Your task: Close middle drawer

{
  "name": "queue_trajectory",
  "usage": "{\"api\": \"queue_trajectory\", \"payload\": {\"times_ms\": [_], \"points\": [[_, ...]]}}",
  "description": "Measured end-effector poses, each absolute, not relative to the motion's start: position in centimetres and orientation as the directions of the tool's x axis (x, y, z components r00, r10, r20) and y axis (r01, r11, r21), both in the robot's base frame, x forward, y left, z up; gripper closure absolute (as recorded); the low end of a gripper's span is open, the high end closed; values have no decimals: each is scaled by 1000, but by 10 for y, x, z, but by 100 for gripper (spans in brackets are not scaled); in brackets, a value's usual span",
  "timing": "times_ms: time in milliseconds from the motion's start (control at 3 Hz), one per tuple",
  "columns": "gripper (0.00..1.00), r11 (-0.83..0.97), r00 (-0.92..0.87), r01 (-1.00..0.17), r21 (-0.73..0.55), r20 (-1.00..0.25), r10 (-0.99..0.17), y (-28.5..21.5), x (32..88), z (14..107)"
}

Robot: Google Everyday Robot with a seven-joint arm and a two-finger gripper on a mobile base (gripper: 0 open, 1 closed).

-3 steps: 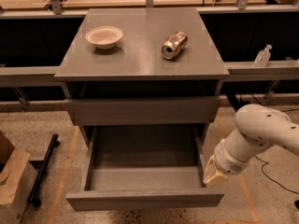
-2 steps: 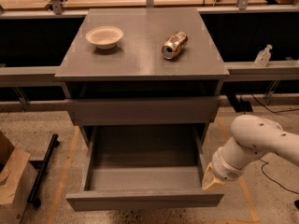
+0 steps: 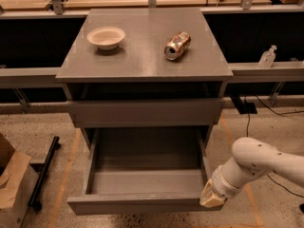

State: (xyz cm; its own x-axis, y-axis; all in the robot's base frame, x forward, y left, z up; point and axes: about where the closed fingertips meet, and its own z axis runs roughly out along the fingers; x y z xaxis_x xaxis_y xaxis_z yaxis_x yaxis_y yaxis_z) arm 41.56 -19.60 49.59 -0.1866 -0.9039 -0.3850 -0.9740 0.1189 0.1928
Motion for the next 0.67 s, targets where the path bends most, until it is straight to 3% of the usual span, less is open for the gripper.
{"api": "queue_trajectory", "payload": {"times_ms": [667], "points": [[100, 109, -181, -970, 218, -345, -921, -190, 411, 477]]}}
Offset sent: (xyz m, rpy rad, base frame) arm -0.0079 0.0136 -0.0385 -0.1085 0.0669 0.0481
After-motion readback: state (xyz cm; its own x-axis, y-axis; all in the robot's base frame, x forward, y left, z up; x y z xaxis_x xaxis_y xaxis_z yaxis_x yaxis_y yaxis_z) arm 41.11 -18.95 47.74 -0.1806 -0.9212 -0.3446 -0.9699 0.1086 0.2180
